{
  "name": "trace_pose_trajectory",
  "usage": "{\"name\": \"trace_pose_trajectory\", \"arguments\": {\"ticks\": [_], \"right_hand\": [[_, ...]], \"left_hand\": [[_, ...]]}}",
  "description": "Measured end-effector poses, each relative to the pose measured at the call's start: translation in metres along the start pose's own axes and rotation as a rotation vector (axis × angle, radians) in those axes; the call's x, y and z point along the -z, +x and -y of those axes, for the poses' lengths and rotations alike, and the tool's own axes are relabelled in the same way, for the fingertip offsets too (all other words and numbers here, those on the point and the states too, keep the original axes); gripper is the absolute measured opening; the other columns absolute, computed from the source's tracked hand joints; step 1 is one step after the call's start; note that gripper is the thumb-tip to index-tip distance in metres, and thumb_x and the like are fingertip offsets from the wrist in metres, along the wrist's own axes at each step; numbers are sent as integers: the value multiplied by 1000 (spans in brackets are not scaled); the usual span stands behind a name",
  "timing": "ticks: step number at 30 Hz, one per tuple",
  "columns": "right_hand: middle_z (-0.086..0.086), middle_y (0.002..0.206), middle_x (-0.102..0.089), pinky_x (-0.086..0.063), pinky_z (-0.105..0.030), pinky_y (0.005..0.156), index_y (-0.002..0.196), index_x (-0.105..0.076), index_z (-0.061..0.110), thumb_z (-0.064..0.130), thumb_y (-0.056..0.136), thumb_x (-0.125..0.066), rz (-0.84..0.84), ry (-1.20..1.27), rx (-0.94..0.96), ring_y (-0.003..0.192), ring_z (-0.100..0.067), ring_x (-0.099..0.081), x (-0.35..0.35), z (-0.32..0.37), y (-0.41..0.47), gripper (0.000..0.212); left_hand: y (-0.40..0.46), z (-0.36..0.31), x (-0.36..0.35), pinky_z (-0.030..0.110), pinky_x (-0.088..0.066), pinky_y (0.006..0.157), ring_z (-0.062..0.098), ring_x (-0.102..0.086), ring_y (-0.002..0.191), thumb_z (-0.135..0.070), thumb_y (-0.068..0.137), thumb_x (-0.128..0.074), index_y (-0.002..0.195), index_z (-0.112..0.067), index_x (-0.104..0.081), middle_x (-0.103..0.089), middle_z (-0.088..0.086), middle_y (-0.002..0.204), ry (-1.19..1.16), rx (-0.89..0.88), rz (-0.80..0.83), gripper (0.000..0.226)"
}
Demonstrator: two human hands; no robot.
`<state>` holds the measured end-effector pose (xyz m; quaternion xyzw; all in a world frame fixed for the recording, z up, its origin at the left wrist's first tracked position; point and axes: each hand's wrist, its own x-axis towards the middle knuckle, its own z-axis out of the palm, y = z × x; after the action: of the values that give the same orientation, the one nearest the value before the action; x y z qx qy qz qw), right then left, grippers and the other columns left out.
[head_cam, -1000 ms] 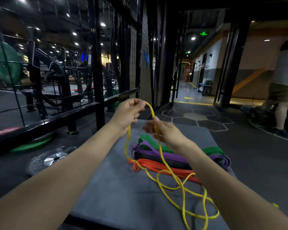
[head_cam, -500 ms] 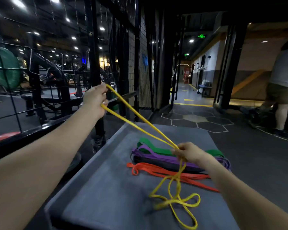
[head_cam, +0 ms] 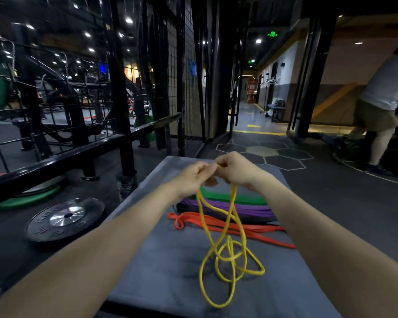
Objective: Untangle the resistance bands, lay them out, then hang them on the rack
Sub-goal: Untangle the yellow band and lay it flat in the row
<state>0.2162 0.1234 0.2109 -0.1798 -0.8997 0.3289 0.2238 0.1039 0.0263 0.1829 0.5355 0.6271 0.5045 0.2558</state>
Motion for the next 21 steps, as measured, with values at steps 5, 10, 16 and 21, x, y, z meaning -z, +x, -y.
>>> {"name": "trace_pose_trajectory", "arguments": {"ticks": [5,10,16,21], "right_hand": [[-2,53,-42,-35,-22,49,64,-58,11,20,85,-67,86,105,-116,49,-13,-39,2,-28,-12,25],[-5,60,-49,-40,-24,54,74,-56,4,15,90,-60,77,161,-195,53,-14,-46,-1,-66,-29,20],[-4,60,-42,-44,-22,54,76,-58,8,12,98,-44,-173,592,-137,49,-9,-40,17,-31,-13,27],[-1,58,-42,-44,-21,55,76,-60,10,14,99,-43,-197,587,-38,48,-7,-40,30,8,5,29]], "left_hand": [[5,11,15,23,-32,49,9,-33,47,-31,98,-42,78,-13,-54,-31,-3,58,170,-8,-52,30],[5,11,70,22,-23,43,10,-28,44,-29,98,-43,67,-16,-48,-32,0,59,-15,13,-436,34],[-8,30,67,32,-46,72,14,-48,59,-28,99,-39,74,-13,-52,-48,4,66,172,85,-220,32],[-5,12,42,15,-42,76,0,-62,89,-34,94,-45,105,-14,-56,-64,-2,99,31,68,-9,25]]}}
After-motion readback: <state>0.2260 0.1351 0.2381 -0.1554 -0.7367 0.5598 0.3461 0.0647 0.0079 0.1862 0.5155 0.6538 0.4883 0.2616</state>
